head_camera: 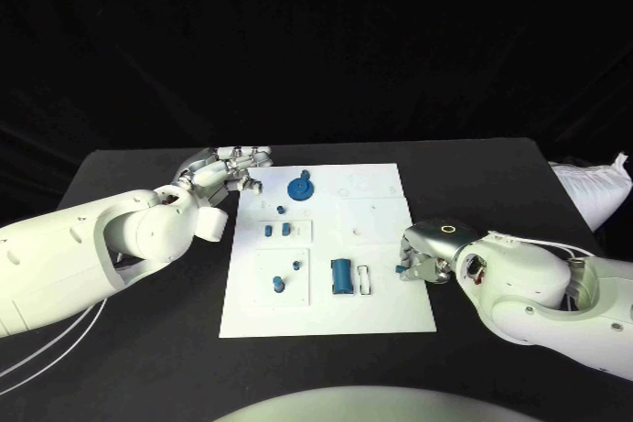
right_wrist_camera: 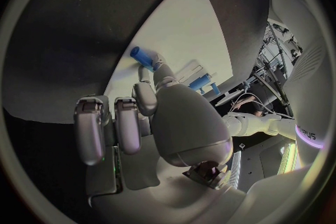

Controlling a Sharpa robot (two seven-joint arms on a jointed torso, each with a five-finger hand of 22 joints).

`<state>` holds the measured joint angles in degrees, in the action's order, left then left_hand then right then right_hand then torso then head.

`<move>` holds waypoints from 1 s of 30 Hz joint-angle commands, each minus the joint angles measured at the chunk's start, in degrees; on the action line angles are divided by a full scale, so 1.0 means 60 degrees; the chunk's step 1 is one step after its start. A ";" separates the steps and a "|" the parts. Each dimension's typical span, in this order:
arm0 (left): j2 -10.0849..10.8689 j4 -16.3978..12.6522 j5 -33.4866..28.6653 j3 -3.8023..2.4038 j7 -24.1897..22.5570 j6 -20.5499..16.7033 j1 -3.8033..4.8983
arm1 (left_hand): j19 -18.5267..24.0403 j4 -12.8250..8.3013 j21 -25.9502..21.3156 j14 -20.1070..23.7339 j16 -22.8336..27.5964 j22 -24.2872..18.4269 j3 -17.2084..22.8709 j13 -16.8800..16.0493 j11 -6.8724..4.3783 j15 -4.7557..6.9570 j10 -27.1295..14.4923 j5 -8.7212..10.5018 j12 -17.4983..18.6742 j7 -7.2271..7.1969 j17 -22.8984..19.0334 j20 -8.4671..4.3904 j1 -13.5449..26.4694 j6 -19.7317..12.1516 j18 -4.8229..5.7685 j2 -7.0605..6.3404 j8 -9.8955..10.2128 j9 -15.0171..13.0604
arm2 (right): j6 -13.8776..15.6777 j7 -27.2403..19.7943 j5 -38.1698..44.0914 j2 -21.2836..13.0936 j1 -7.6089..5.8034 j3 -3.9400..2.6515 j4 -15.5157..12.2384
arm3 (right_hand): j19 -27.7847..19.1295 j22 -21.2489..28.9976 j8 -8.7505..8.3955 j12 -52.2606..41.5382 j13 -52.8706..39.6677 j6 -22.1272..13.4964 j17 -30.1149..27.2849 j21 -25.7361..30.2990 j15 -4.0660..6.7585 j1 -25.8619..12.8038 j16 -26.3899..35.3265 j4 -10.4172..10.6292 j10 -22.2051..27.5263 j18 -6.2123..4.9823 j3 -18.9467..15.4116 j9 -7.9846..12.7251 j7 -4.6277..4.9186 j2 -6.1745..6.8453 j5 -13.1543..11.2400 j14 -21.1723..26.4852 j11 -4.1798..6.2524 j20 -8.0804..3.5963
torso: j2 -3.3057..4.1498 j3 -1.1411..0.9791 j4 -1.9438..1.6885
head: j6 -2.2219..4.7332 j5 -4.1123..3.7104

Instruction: Assemble the parts on the task board

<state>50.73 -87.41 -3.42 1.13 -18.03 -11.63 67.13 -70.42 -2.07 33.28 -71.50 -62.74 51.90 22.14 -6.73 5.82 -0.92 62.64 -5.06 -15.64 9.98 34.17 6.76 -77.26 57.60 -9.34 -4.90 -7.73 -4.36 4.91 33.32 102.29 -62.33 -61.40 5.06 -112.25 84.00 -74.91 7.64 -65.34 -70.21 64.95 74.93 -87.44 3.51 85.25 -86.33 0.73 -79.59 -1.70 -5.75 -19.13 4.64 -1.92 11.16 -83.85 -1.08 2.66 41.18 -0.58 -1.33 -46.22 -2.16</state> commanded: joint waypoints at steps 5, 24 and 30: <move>-0.0018 -0.0006 0.0032 -0.0006 -0.0045 0.0183 -0.0002 | 0.0044 -0.0002 -0.0034 0.0072 0.0025 -0.0010 -0.0039 -0.0013 0.0000 -0.0012 -0.0080 -0.0004 -0.0021 0.0021 -0.0010 -0.0012 -0.0069 -0.0064 -0.0161 -0.0004 -0.0034 0.0011 | 0.0263 0.0148 -0.0930 -0.0015 0.0146 0.0123 0.0079 | 0.0644 -0.2054 -0.0042 -0.0271 -0.0807 -0.0060 0.1635 -0.0075 0.0006 0.0514 -0.0041 -0.0259 -0.0228 0.0146 0.1020 -0.0087 0.0047 -0.0801 0.0468 -0.0840 0.0170 0.0028 | -0.0001 -0.0005 -0.0001 | -0.0016 0.0009; -0.0032 -0.0011 0.0058 -0.0004 -0.0043 0.0176 -0.0009 | 0.0044 -0.0002 -0.0034 0.0072 0.0025 -0.0010 -0.0039 -0.0013 0.0000 -0.0012 -0.0080 -0.0004 -0.0021 0.0021 -0.0010 -0.0012 -0.0069 -0.0064 -0.0161 -0.0004 -0.0034 0.0011 | 0.3138 0.0202 -0.3715 -0.0115 0.0125 0.0117 -0.0222 | 0.0705 -0.2134 -0.0123 -0.0447 -0.0981 -0.0065 0.1656 -0.0128 0.0049 -0.1813 -0.0047 0.0102 -0.0409 0.0166 0.3871 -0.0321 -0.0044 0.0503 0.1134 -0.0852 0.0207 0.0001 | 0.0004 0.0007 -0.0012 | -0.0035 0.0045; -0.0037 -0.0017 0.0058 -0.0004 -0.0039 0.0183 -0.0009 | 0.0044 -0.0002 -0.0034 0.0072 0.0025 -0.0010 -0.0039 -0.0013 0.0000 -0.0012 -0.0080 -0.0004 -0.0021 0.0021 -0.0010 -0.0012 -0.0069 -0.0064 -0.0161 -0.0004 -0.0034 0.0011 | 0.3845 0.0081 -0.4721 -0.0007 0.0111 0.0113 -0.0301 | 0.0703 -0.2131 -0.0125 -0.0450 -0.0989 -0.0056 0.1630 -0.0125 0.0059 -0.1910 -0.0030 0.0122 -0.0416 0.0165 0.3950 -0.0340 -0.0054 0.0584 0.1264 -0.0847 0.0218 -0.0009 | 0.0002 0.0011 -0.0016 | -0.0049 0.0048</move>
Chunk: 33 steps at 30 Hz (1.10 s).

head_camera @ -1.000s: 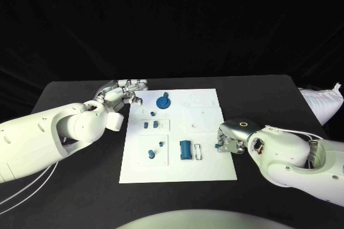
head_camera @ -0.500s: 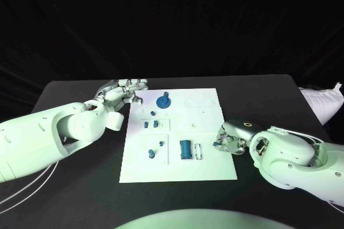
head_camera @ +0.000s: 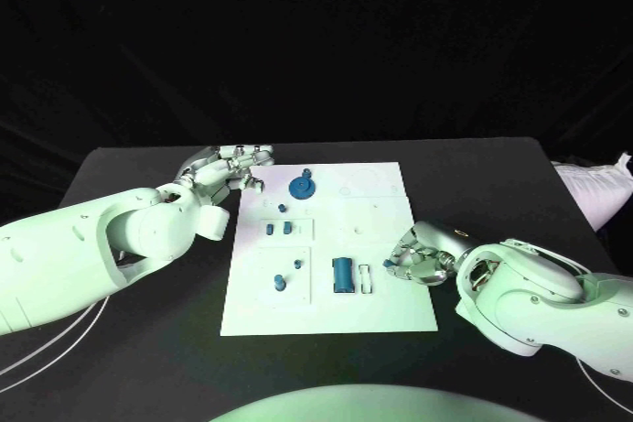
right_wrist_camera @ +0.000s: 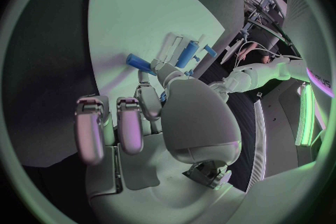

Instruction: Assemble the parts on the task board

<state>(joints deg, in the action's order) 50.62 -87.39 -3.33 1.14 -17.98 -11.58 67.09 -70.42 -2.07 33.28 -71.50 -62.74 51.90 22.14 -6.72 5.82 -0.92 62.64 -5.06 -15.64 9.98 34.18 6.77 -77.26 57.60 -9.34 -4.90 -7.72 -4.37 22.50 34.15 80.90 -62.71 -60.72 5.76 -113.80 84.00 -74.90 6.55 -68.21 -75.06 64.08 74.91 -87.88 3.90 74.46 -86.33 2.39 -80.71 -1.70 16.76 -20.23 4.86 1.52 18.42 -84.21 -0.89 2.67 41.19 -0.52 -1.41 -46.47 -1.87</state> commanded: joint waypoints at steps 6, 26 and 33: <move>-0.0022 -0.0023 0.0044 -0.0006 -0.0040 0.0177 -0.0001 | 0.0044 -0.0002 -0.0034 0.0072 0.0025 -0.0011 -0.0040 -0.0015 0.0000 -0.0012 -0.0080 -0.0004 -0.0021 0.0021 -0.0011 -0.0012 -0.0069 -0.0064 -0.0161 -0.0004 -0.0034 0.0012 | 0.1081 -0.0123 -0.2074 0.0228 -0.0012 -0.0008 -0.0034 | 0.0695 -0.2122 0.0047 0.0020 -0.0192 0.0083 0.1619 -0.0043 -0.0006 -0.0207 -0.0021 -0.0134 -0.0234 0.0161 0.0215 -0.0170 -0.0086 0.0082 0.0180 -0.0784 0.0182 -0.0014 | 0.0003 -0.0006 -0.0004 | -0.0015 0.0013; -0.0013 -0.0067 0.0044 -0.0006 -0.0041 0.0155 -0.0002 | 0.0044 -0.0002 -0.0034 0.0072 0.0025 -0.0011 -0.0040 -0.0015 0.0000 -0.0012 -0.0080 -0.0004 -0.0021 0.0021 -0.0011 -0.0012 -0.0069 -0.0064 -0.0161 -0.0004 -0.0034 0.0012 | -0.0282 0.0214 -0.2374 0.0734 -0.0017 -0.0009 0.0266 | 0.0687 -0.2110 0.0269 0.0112 -0.0127 0.0459 0.1612 -0.0029 0.0096 -0.1019 -0.0016 0.0367 -0.0304 0.0157 -0.0155 -0.0361 -0.0270 0.0193 0.0578 -0.0785 0.0319 -0.0091 | -0.0001 -0.0005 0.0012 | -0.0045 0.0045; -0.0004 -0.0075 0.0044 -0.0006 -0.0038 0.0152 -0.0001 | 0.0044 -0.0002 -0.0034 0.0072 0.0025 -0.0011 -0.0040 -0.0015 0.0000 -0.0012 -0.0080 -0.0004 -0.0021 0.0021 -0.0011 -0.0012 -0.0069 -0.0064 -0.0161 -0.0004 -0.0034 0.0012 | -0.0140 0.0212 -0.2284 0.0800 -0.0018 -0.0009 0.0263 | 0.0693 -0.2117 0.0339 0.0032 -0.0181 0.0537 0.1622 -0.0034 0.0128 -0.1074 -0.0022 0.0405 -0.0344 0.0159 -0.0211 -0.0415 -0.0314 0.0205 0.0541 -0.0787 0.0355 -0.0121 | 0.0000 -0.0009 0.0014 | -0.0049 0.0063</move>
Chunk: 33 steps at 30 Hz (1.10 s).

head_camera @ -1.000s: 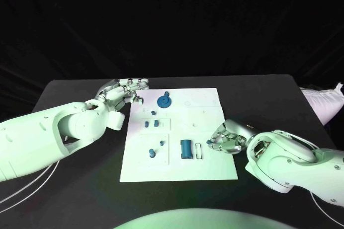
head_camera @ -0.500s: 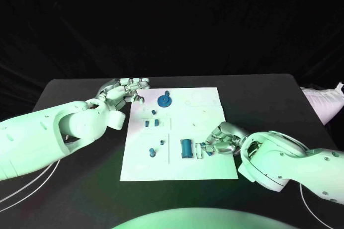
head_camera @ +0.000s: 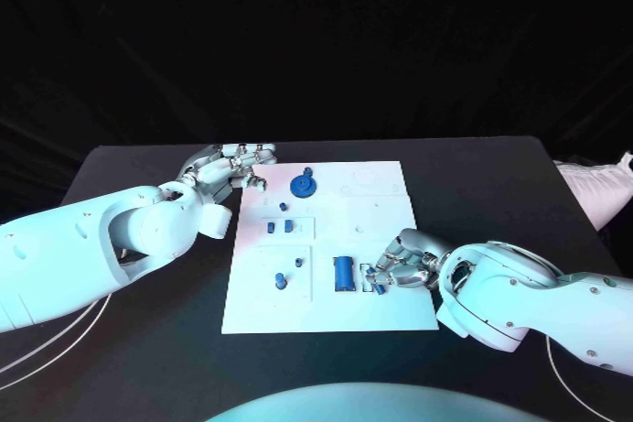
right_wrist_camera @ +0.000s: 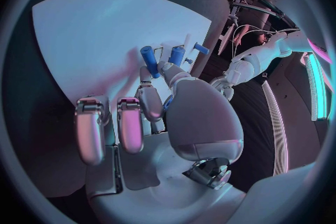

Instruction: Assemble the parts on the task board

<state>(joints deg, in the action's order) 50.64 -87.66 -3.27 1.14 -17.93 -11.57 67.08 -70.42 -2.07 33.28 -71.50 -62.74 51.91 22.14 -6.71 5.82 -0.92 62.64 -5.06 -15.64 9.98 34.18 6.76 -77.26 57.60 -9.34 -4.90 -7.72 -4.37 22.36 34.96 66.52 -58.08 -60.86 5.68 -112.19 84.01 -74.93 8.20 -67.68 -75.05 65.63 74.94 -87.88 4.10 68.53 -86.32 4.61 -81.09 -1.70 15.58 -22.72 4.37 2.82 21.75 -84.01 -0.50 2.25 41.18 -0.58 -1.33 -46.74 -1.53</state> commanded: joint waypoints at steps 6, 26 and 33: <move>-0.0003 -0.0034 0.0034 -0.0006 -0.0044 0.0152 0.0001 | 0.0044 -0.0002 -0.0034 0.0071 0.0025 -0.0011 -0.0040 -0.0016 0.0000 -0.0012 -0.0080 -0.0004 -0.0022 0.0021 -0.0011 -0.0012 -0.0070 -0.0064 -0.0161 -0.0004 -0.0035 0.0012 | 0.0111 0.0069 0.0129 0.0069 0.0005 0.0003 -0.0004 | 0.0708 -0.2131 0.0101 -0.0170 -0.0255 0.0321 0.1639 -0.0050 0.0112 -0.0113 -0.0038 0.0070 -0.0329 0.0164 -0.0028 -0.0027 -0.0258 -0.0044 0.0007 -0.0825 0.0313 -0.0067 | 0.0003 -0.0001 -0.0006 | -0.0012 0.0022; 0.0021 -0.0053 0.0023 -0.0006 -0.0023 0.0193 0.0001 | 0.0062 -0.0011 -0.0105 0.0103 0.0037 -0.0056 -0.0065 -0.0020 0.0003 -0.0012 -0.0106 -0.0005 -0.0065 0.0025 -0.0075 -0.0011 -0.0095 -0.0068 -0.0172 0.0008 -0.0049 0.0015 | -0.0105 0.0064 0.0142 0.0137 -0.0002 0.0002 0.0109 | 0.0802 -0.2252 0.0298 -0.0806 -0.0674 0.0486 0.1740 -0.0145 0.0202 -0.0504 -0.0109 0.0429 -0.0615 0.0201 -0.0192 -0.0197 -0.0364 -0.0190 0.0016 -0.0849 0.0409 -0.0163 | 0.0001 0.0006 0.0001 | -0.0036 0.0059; 0.0025 -0.0054 0.0022 -0.0006 -0.0016 0.0195 0.0001 | 0.0062 -0.0011 -0.0105 0.0103 0.0037 -0.0056 -0.0065 -0.0020 0.0003 -0.0012 -0.0106 -0.0005 -0.0065 0.0025 -0.0075 -0.0011 -0.0095 -0.0068 -0.0172 0.0008 -0.0049 0.0015 | -0.0176 0.0060 0.0146 0.0167 -0.0005 0.0001 0.0125 | 0.0807 -0.2258 0.0357 -0.0910 -0.0758 0.0506 0.1753 -0.0149 0.0215 -0.0718 -0.0118 0.0604 -0.0658 0.0203 -0.0384 -0.0260 -0.0377 -0.0150 -0.0254 -0.0852 0.0421 -0.0183 | -0.0003 0.0000 0.0004 | -0.0035 0.0065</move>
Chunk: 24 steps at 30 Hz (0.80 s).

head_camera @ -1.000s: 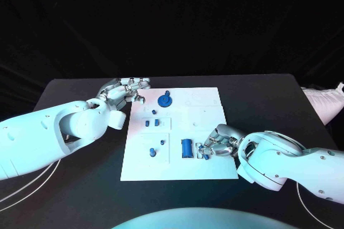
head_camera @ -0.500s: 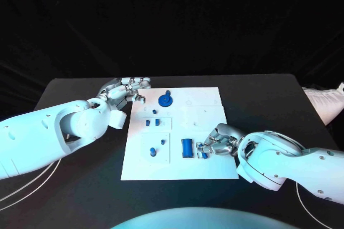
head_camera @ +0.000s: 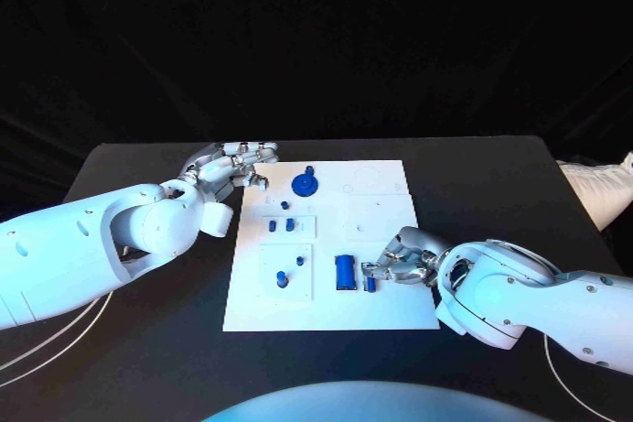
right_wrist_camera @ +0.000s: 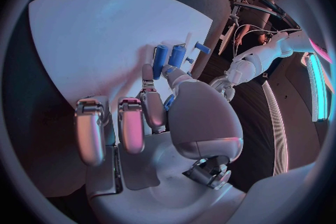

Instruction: Assemble the parts on the task board

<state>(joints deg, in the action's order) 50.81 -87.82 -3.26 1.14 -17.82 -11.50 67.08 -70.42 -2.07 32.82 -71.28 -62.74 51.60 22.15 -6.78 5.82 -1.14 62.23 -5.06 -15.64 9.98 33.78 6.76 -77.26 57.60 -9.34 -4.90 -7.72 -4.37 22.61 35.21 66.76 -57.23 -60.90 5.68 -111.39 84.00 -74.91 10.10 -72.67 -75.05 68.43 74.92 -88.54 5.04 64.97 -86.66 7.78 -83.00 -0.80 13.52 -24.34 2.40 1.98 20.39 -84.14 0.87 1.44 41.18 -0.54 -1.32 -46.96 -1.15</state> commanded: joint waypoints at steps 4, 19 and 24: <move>-0.0004 -0.0026 0.0021 -0.0006 -0.0030 0.0186 0.0001 | 0.0062 -0.0011 -0.0029 0.0066 0.0037 -0.0006 -0.0066 -0.0009 0.0003 0.0024 -0.0037 -0.0004 -0.0065 0.0025 -0.0009 -0.0011 -0.0095 -0.0068 -0.0172 0.0008 -0.0049 0.0015 | -0.0235 0.0010 0.0107 0.0032 0.0001 0.0001 -0.0008 | 0.0812 -0.2265 0.0061 -0.0097 -0.0778 0.0043 0.1756 -0.0041 0.0061 -0.0219 -0.0062 0.0149 -0.0349 0.0055 -0.0166 -0.0013 -0.0052 0.0038 -0.0040 -0.0829 0.0194 -0.0054 | -0.0002 -0.0005 0.0007 | 0.0004 0.0001; -0.0007 -0.0016 0.0021 -0.0006 -0.0011 0.0198 0.0001 | 0.0062 -0.0011 -0.0029 0.0066 0.0037 -0.0006 -0.0066 -0.0009 0.0003 0.0024 -0.0037 -0.0004 -0.0065 0.0025 -0.0009 -0.0011 -0.0095 -0.0068 -0.0172 0.0008 -0.0049 0.0015 | -0.0205 -0.0001 0.0178 -0.0036 0.0000 0.0001 -0.0023 | 0.0812 -0.2268 0.0164 -0.0112 -0.0859 0.0028 0.1762 -0.0038 0.0064 -0.0706 -0.0067 0.1018 -0.0365 0.0054 -0.1540 -0.0150 -0.0060 0.0077 -0.1722 -0.0829 0.0194 -0.0059 | -0.0005 -0.0009 0.0007 | 0.0007 -0.0021; -0.0013 -0.0007 0.0021 -0.0006 -0.0009 0.0206 0.0001 | 0.0062 -0.0011 -0.0029 0.0066 0.0037 -0.0006 -0.0066 -0.0009 0.0003 0.0024 -0.0037 -0.0004 -0.0065 0.0025 -0.0009 -0.0011 -0.0095 -0.0068 -0.0172 0.0008 -0.0049 0.0015 | -0.0320 -0.0038 0.0205 -0.0137 0.0000 0.0000 -0.0070 | 0.0817 -0.2275 0.0181 -0.0114 -0.0876 0.0013 0.1766 -0.0043 0.0065 -0.0435 -0.0070 0.0971 -0.0366 0.0056 -0.1738 -0.0177 -0.0060 0.0087 -0.1908 -0.0830 0.0196 -0.0060 | -0.0001 -0.0018 0.0012 | 0.0012 -0.0036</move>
<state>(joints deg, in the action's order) 50.81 -87.79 -3.27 1.15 -17.66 -11.40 67.07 -70.42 -2.08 32.82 -71.28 -62.74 51.61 22.14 -6.77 5.82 -1.14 62.24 -5.06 -15.64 9.98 33.79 6.77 -77.26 57.60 -9.34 -4.90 -7.72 -4.37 21.96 35.20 67.06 -57.92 -60.91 5.69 -111.61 84.00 -74.90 10.86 -73.18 -75.05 68.87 74.90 -88.54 5.15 61.81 -86.88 13.49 -84.01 -0.80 3.44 -25.36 1.96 2.33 9.09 -84.01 1.87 1.45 41.15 -0.62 -1.27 -46.90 -1.30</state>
